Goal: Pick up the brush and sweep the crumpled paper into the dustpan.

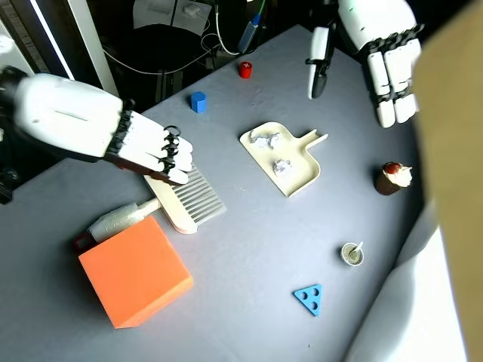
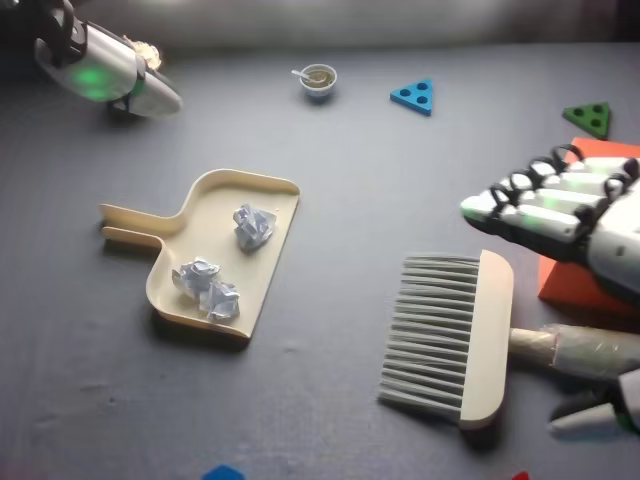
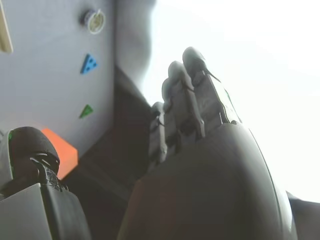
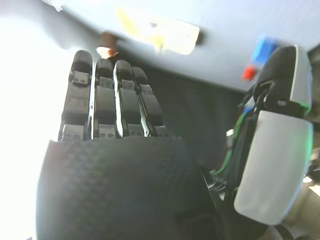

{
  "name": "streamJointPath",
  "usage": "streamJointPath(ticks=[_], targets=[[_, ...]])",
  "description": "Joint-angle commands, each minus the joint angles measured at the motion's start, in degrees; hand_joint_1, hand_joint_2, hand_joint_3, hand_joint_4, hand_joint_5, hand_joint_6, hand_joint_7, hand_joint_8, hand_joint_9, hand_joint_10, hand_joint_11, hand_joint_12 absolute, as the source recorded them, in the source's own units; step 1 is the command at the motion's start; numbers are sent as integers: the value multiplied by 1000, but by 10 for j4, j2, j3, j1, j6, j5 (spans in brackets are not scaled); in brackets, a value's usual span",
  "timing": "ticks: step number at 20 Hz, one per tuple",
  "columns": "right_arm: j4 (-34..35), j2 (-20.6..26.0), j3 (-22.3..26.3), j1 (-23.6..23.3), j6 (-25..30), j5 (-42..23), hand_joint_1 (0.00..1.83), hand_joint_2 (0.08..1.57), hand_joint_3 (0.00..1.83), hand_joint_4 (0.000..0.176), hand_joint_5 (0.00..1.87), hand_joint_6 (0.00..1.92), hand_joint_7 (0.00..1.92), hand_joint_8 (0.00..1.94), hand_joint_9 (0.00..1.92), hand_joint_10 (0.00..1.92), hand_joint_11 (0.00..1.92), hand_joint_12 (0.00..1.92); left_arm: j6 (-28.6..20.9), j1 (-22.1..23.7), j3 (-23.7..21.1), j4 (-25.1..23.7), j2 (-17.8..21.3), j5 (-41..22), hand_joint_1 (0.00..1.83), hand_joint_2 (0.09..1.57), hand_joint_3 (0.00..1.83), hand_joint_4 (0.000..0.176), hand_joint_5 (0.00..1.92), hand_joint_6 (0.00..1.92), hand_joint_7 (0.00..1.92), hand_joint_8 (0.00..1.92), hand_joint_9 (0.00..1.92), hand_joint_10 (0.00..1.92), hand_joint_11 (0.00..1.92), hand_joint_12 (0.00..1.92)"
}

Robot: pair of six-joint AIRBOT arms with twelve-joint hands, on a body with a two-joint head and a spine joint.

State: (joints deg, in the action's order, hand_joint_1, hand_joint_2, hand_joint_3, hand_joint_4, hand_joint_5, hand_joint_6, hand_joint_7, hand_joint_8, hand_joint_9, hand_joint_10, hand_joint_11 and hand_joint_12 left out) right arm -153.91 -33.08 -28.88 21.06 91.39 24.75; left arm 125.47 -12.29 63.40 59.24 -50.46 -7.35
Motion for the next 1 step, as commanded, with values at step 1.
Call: streamJointPath(ticks=[1], targets=[[-18,15,14,-5,2,34,646,791,12,0,109,16,149,6,156,7,205,15,7,8,1,-3,5,-26,779,938,2,98,150,1,235,2,279,2,211,201]])
